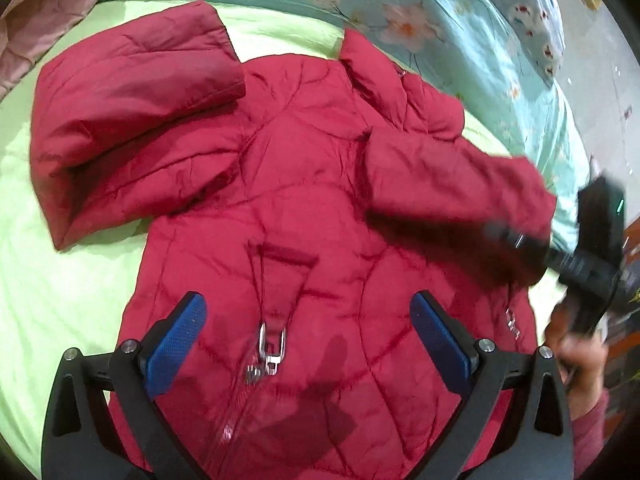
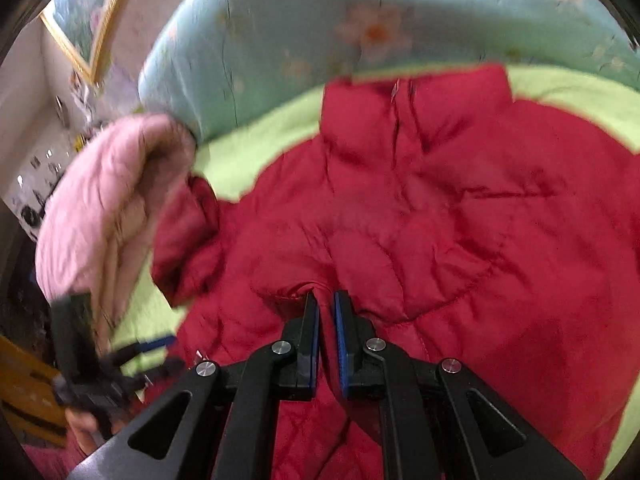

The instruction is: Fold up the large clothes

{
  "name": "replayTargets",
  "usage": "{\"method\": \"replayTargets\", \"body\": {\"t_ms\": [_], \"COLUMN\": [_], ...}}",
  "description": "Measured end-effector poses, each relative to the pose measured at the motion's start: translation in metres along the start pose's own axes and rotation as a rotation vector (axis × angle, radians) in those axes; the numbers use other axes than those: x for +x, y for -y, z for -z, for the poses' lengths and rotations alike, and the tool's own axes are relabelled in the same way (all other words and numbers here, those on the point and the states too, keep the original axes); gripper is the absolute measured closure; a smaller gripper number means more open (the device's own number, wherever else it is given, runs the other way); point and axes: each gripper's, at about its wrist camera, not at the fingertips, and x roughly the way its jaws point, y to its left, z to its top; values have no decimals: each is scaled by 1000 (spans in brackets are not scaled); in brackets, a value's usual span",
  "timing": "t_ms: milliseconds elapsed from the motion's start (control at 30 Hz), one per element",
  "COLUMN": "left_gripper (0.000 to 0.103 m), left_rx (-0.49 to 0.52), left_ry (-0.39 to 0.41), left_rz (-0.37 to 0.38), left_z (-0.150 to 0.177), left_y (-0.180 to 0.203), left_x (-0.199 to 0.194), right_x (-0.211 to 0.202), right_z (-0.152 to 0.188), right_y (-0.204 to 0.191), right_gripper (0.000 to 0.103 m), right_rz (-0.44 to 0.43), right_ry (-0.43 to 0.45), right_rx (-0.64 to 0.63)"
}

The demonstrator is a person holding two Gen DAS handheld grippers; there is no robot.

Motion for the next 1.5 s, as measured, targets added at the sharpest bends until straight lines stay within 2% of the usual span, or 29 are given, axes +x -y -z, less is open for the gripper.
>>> {"method": "replayTargets", "body": {"t_ms": [133,300,367,433,467,500,533,567,600,733,800,867,967,1033,1167,1333,1367,1433,1500], "left_gripper": [1,1,1,1,1,6,26,39,57,84,89,89,89,89,89,88,88,86,82], "left_rx": [-32,-41,-24,-14,-10,0,15,34,61,116,120,145,159,130,125,152,163,188,190], "left_ry": [-15,-70,-85,-88,-82,-72,-65,-69,-78,-61,-45,3,56,37,39,50,51,53,55], "left_rz": [69,158,151,141,157,176,183,177,167,171,162,85,-30,-31,-39,-70,-75,-82,-81], "left_z": [-20,-52,-61,-67,-70,-72,-72,-73,-72,-70,-73,-78,-87,-91,-91,-90,-91,-91,-92], "left_y": [3,21,30,35,37,39,41,44,48,49,45,38,18,2,-7,-5,-4,-3,-5], "left_x": [18,56,73,82,84,86,86,88,90,84,77,64,51,54,55,60,61,63,68], "right_x": [21,23,22,22,22,19,13,10,5,-17,-33,-48,-74,-88,-88,-46,-33,-14,-2], "right_z": [15,22,22,21,22,23,25,26,28,35,37,36,28,23,3,-25,-28,-27,-23], "right_y": [0,5,5,2,2,1,0,-1,-1,4,7,14,27,38,49,60,68,87,101], "right_gripper": [94,89,88,82,71,53,46,44,44,44,44,44,44,44,45,47,47,47,47], "right_rz": [28,40,47,54,55,51,39,37,47,47,48,58,124,181,238,328,380,447,462], "right_ry": [-78,-88,-94,-101,-103,-102,-89,-79,-74,-44,-12,35,127,181,203,128,96,45,18], "right_rx": [-10,-18,-29,-44,-48,-54,-63,-71,-79,-64,-55,-36,-6,9,9,-50,-58,-33,-8]}}
